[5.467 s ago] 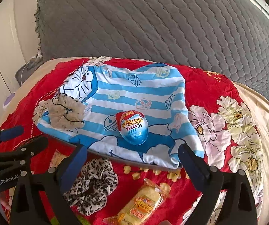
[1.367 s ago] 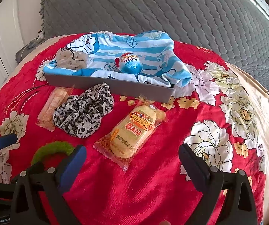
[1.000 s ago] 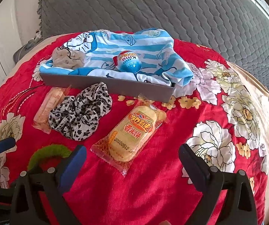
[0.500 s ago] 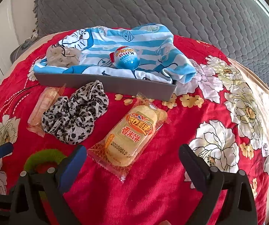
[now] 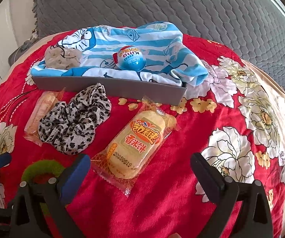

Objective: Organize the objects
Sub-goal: 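Lower the open left tool around the green fuzzy ring, then close left tool on the green ring while right tool grasps the bread-stick packet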

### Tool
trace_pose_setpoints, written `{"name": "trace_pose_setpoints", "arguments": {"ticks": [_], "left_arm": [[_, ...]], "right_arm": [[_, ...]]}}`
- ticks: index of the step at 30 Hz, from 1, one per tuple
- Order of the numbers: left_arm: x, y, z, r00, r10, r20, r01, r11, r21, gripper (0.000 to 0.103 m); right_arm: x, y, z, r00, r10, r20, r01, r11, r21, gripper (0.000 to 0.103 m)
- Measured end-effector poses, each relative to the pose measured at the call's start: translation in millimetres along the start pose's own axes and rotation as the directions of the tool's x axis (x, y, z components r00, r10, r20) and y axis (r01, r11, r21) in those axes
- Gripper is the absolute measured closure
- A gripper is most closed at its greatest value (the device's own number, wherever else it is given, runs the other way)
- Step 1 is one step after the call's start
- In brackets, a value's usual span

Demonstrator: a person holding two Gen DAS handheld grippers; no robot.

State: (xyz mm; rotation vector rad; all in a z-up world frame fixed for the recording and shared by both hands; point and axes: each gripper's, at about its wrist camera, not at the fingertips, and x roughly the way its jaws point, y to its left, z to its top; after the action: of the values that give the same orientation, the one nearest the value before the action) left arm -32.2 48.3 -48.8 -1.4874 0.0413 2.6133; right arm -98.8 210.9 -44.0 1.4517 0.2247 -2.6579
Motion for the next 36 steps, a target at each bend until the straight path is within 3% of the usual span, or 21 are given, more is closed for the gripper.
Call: {"name": "trace_pose_setpoints", "arguments": {"ticks": [18,32,36], "left_arm": [[10,2,3,1.000,-0.002,-0.005,0.002,1.000,-0.015,0.021],[13,0,3,0.999,-0.049,0.014,0.049,0.999,-0.014,0.022],[13,-1,4,0.997,-0.068,0.021,0.069,0.998,-0.009,0.024]], "right_arm": [[9,-1,3,1.000,0.002,0.002,-0.002,1.000,0.007,0.001],[18,-1,6,1.000,0.014,0.005,-0.014,1.000,0.017,0.002],[21,-1,6,0.999,0.033,-0.004,-0.033,0.999,0.020,0.013]]}}
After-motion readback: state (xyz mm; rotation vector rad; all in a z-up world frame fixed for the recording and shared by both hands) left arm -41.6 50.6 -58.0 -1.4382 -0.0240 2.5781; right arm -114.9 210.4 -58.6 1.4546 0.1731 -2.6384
